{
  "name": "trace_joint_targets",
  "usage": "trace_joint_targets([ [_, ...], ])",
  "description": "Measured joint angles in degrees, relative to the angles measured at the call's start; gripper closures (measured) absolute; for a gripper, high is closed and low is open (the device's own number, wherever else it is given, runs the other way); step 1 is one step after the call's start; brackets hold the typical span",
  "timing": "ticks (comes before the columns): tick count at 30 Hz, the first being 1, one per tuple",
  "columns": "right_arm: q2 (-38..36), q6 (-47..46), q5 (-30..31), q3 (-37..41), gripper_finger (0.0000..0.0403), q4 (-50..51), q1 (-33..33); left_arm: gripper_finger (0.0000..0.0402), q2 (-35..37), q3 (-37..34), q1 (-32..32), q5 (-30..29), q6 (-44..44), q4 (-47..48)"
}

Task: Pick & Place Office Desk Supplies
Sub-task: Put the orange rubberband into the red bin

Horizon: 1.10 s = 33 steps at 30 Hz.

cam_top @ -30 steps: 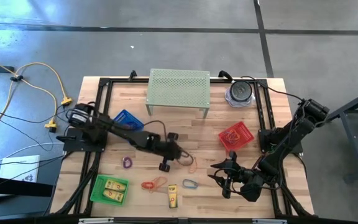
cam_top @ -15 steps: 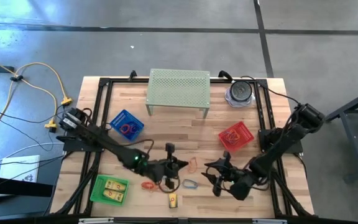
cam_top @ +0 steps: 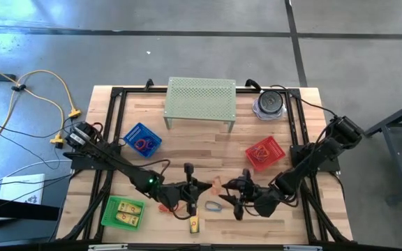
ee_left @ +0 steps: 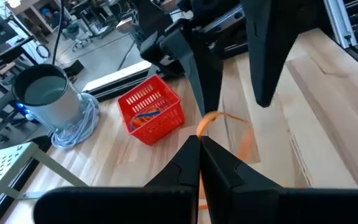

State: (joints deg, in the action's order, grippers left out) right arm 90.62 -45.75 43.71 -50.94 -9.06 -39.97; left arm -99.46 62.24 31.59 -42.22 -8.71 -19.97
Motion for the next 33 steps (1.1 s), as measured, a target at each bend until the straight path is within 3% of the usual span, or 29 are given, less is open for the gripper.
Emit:
trace_joint_targets([
  [8,4.52,4.75,-1.48,-0.04,0.0222,-8.68,1.73,0.0402,0.0,0.0,0.04,0.31,0.13,0.0],
  [13,5.56,9.71,-6.59,0.0,0.0222,-13.46,3.56,0.0402,0.0,0.0,0.04,0.33,0.55,0.02],
  [21,5.58,11.75,-7.83,0.0,0.0231,-12.99,4.94,0.0402,0.0,0.0,0.04,0.39,0.57,0.03],
  [25,5.61,11.68,-8.08,0.0,0.0269,-11.56,5.2,0.0402,0.0,0.0,0.04,0.42,0.57,0.15],
  [31,5.61,13.27,-8.11,0.0,0.0381,-10.56,5.22,0.0401,0.0,0.0,0.04,0.44,0.57,0.17],
  [33,5.61,13.93,-8.13,0.0,0.0394,-10.56,5.22,0.0402,0.0,0.0,0.04,0.44,0.57,0.19],
])
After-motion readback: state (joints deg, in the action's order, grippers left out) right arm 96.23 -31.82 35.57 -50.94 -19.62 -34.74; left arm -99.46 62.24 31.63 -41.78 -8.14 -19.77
